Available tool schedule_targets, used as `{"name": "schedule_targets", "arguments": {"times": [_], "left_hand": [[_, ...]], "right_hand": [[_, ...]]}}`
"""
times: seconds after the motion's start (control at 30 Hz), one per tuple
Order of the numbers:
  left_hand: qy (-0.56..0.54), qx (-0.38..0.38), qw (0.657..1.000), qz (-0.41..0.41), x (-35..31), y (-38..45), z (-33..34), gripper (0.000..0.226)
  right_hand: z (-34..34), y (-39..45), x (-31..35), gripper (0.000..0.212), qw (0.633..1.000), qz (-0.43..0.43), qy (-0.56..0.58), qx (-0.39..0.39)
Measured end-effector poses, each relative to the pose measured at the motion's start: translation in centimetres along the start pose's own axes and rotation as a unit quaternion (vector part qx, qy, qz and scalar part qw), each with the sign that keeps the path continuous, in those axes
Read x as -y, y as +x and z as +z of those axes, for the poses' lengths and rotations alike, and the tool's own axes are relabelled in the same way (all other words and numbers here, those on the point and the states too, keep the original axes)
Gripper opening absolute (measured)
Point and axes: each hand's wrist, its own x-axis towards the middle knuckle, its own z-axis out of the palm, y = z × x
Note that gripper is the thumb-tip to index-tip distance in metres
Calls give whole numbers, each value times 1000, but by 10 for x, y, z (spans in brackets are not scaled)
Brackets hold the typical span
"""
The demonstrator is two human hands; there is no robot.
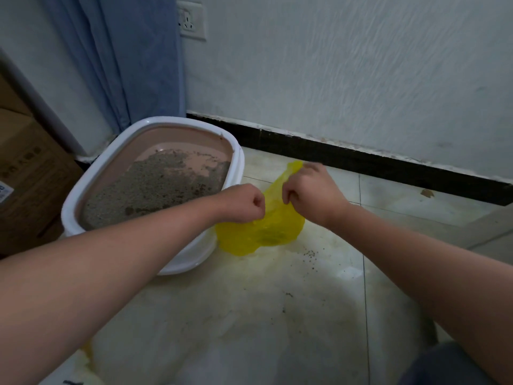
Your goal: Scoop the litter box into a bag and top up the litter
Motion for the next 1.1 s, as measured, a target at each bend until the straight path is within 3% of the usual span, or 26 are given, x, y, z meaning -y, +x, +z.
{"name": "schedule_targets", "arguments": {"times": [0.03, 0.1, 0.2, 0.3, 0.37, 0.43, 0.57, 0.63, 0.73, 0.87, 1.1], "left_hand": [[41, 20, 999, 3, 4, -1, 6, 18], [99, 50, 994, 2, 11, -3, 15, 24], [119, 59, 991, -8, 14, -5, 23, 35], [100, 66, 993, 6, 15, -5, 27, 42], [94, 67, 993, 29, 16, -4, 31, 45], [79, 64, 994, 42, 17, -4, 37, 43], [63, 86, 994, 37, 21, -8, 47, 38], [105, 110, 988, 36, 24, -12, 52, 38], [230, 135, 963, 47, 28, -17, 56, 35], [380, 131, 913, 68, 32, -18, 54, 19], [530, 139, 832, 82, 30, -22, 58, 14]], "right_hand": [[6, -3, 1, 27, 997, 12, -19, 70], [17, -7, 3, 34, 990, 34, -37, 131], [26, -10, 10, 41, 990, 38, -77, 112], [24, -6, 29, 29, 998, -33, 37, 42], [21, 0, 42, 30, 988, -84, 114, 53], [22, 1, 50, 31, 980, -86, 132, 117], [30, -10, 36, 33, 957, 1, -33, 289], [34, -16, 25, 28, 937, 33, -83, 339], [38, -21, 15, 24, 930, 49, -90, 353], [42, -28, 20, 35, 925, -6, -114, 363], [48, -39, 18, 41, 906, 13, -145, 397]]}}
